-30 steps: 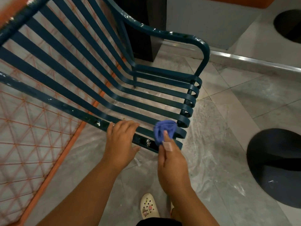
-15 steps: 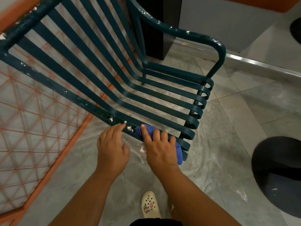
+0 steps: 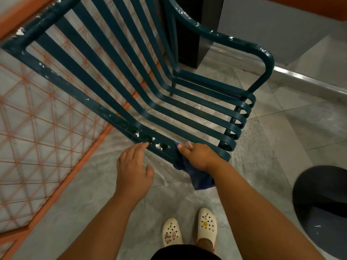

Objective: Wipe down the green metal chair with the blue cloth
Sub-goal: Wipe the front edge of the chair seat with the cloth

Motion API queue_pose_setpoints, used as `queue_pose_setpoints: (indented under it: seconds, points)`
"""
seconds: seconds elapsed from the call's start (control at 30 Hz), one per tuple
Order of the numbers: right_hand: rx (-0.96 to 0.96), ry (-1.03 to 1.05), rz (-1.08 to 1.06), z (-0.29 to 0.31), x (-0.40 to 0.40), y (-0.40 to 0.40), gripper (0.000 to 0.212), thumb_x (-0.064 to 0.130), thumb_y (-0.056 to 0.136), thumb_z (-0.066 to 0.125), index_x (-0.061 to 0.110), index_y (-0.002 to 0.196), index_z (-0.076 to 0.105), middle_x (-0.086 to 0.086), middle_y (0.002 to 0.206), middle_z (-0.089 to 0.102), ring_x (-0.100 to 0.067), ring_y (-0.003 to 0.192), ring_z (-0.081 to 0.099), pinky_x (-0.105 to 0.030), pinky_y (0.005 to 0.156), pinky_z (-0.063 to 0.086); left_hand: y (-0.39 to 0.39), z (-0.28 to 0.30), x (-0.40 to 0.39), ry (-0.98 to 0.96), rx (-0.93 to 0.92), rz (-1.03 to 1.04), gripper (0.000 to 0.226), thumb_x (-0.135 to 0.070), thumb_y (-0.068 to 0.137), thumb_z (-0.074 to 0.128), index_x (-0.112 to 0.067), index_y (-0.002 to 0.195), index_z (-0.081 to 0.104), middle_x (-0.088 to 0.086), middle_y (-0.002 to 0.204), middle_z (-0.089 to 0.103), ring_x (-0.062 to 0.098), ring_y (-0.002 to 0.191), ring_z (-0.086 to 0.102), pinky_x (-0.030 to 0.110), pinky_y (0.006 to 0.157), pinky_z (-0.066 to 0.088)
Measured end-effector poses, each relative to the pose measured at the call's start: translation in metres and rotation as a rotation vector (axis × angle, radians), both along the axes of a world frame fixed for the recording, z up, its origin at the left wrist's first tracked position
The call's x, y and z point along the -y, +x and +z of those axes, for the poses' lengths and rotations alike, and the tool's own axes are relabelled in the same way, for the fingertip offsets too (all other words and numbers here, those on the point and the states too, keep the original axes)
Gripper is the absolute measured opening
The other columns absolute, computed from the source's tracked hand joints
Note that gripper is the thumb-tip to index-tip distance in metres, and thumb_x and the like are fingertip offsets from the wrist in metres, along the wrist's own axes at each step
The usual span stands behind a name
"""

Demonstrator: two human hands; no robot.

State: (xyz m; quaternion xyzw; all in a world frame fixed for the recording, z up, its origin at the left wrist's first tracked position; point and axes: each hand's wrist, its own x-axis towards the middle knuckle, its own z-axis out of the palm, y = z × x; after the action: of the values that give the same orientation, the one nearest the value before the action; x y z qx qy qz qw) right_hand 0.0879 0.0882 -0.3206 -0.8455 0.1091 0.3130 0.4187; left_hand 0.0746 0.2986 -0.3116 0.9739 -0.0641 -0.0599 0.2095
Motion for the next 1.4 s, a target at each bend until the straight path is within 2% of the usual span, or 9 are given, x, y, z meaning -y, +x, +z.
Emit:
queue_pose_setpoints:
  seconds: [0.13,0.3,0.4,0.53,0.63,0.8,0.9,1.07,1.4]
  points:
    - [-0.032,0.078,0.014,0.002,0.007,-0.001,0.033,0.055,0.096,0.035,0.031,0.096,0.057,-0.003,0.099,0.062,-0.017,0.088,0.055,-0.035,0.084,0.044,0.000,0.001,0.003,-0.013,-0.007,0.003,0.061,-0.013,0.084,0.064,-0.021,0.139,0.042,0.001,0.141,0.045,0.019,0.132,0.033,0.035,0.110,0.026]
    - [0.571,-0.503,0.238,-0.021,-0.015,-0.034,0.051,0.038,0.094,0.052,0.029,0.142,0.036,-0.006,0.122,0.061,-0.024,0.097,0.061,-0.039,0.083,0.052,0.001,-0.003,0.007,0.002,-0.022,-0.016,0.061,-0.014,0.083,0.064,-0.020,0.139,0.043,0.001,0.141,0.045,0.018,0.132,0.034,0.035,0.110,0.026]
    - [0.716,-0.625,0.210,-0.031,-0.026,-0.062,0.081,0.021,0.072,0.077,0.029,0.142,0.037,-0.011,0.137,0.053,-0.032,0.105,0.060,-0.048,0.084,0.049,0.001,-0.004,0.009,0.010,-0.034,-0.007,0.061,-0.016,0.084,0.064,-0.022,0.140,0.041,-0.001,0.143,0.043,0.017,0.133,0.033,0.035,0.111,0.026]
    - [0.854,-0.716,0.322,-0.046,-0.021,-0.092,0.081,0.017,0.070,0.073,0.032,0.142,0.041,-0.006,0.151,0.035,-0.039,0.126,0.042,-0.053,0.088,0.045,-0.002,-0.006,0.007,0.006,-0.035,-0.031,0.061,-0.015,0.083,0.064,-0.021,0.139,0.042,0.000,0.141,0.045,0.018,0.132,0.035,0.035,0.110,0.027]
    - [0.847,-0.767,0.347,-0.049,-0.017,-0.088,0.080,0.019,0.071,0.069,0.035,0.143,0.037,-0.010,0.148,0.036,-0.039,0.113,0.049,-0.050,0.079,0.047,-0.004,-0.007,0.005,0.015,-0.047,-0.019,0.060,-0.016,0.083,0.064,-0.021,0.139,0.042,0.000,0.141,0.045,0.018,0.132,0.035,0.036,0.110,0.027]
    - [0.579,-0.661,0.286,-0.030,-0.013,-0.057,0.067,0.042,0.091,0.052,0.030,0.148,0.019,-0.009,0.111,0.063,-0.027,0.093,0.061,-0.043,0.083,0.048,-0.008,-0.010,0.003,0.027,-0.076,0.014,0.059,-0.019,0.086,0.062,-0.023,0.141,0.041,-0.002,0.143,0.043,0.016,0.134,0.032,0.036,0.113,0.027]
    - [0.328,-0.293,0.172,-0.017,0.007,-0.032,0.035,0.050,0.098,0.033,0.031,0.123,0.049,-0.003,0.093,0.065,-0.019,0.082,0.061,-0.038,0.077,0.052,-0.010,-0.010,0.002,0.012,-0.077,0.022,0.059,-0.019,0.087,0.062,-0.023,0.141,0.040,-0.002,0.143,0.043,0.017,0.134,0.032,0.035,0.113,0.027]
    - [-0.454,0.375,-0.265,-0.018,0.031,0.002,0.038,0.047,0.087,0.060,0.012,0.099,0.070,-0.012,0.093,0.070,-0.024,0.088,0.064,-0.034,0.080,0.051,-0.010,-0.010,-0.001,0.004,-0.058,0.035,0.058,-0.018,0.085,0.063,-0.022,0.139,0.042,-0.001,0.141,0.045,0.018,0.132,0.035,0.038,0.112,0.031]
    - [-0.542,0.452,-0.333,-0.025,0.015,0.028,0.051,0.047,0.084,0.062,0.003,0.108,0.069,-0.023,0.101,0.068,-0.032,0.089,0.063,-0.046,0.094,0.047,-0.014,-0.013,-0.004,-0.025,-0.052,0.049,0.059,-0.014,0.082,0.065,-0.021,0.137,0.044,-0.002,0.138,0.046,0.018,0.129,0.037,0.039,0.110,0.032]
